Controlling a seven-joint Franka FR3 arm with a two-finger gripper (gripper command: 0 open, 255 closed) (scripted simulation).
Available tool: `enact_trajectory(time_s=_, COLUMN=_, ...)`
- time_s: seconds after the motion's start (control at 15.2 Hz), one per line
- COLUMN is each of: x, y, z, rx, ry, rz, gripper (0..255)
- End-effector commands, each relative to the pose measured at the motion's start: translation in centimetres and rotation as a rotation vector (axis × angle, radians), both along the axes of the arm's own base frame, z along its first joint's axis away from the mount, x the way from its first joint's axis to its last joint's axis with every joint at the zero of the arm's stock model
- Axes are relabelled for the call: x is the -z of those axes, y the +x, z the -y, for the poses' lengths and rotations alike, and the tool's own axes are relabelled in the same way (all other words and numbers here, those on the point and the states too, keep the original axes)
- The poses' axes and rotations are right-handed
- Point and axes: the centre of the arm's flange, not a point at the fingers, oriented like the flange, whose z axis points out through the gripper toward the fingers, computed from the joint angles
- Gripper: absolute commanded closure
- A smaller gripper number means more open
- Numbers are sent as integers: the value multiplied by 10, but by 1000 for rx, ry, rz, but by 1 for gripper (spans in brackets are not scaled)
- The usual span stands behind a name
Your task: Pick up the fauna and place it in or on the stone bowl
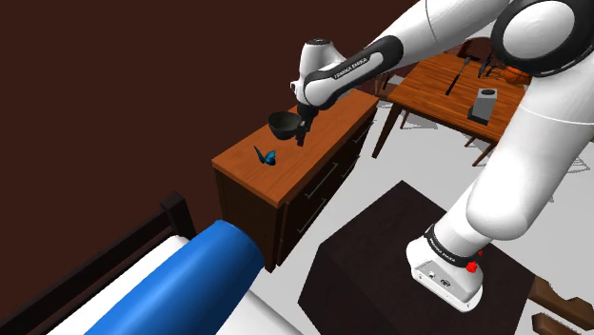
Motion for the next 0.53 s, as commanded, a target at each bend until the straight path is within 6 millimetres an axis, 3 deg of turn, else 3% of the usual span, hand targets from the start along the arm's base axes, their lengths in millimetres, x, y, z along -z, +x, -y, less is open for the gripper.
enact_trajectory(time_s=0.0, x=19, y=16, z=-8, rx=-28, ry=7, rz=-1, gripper=0)
enact_trajectory(time_s=0.46, x=84, y=69, z=-43, rx=-122, ry=30, rz=-6, gripper=0)
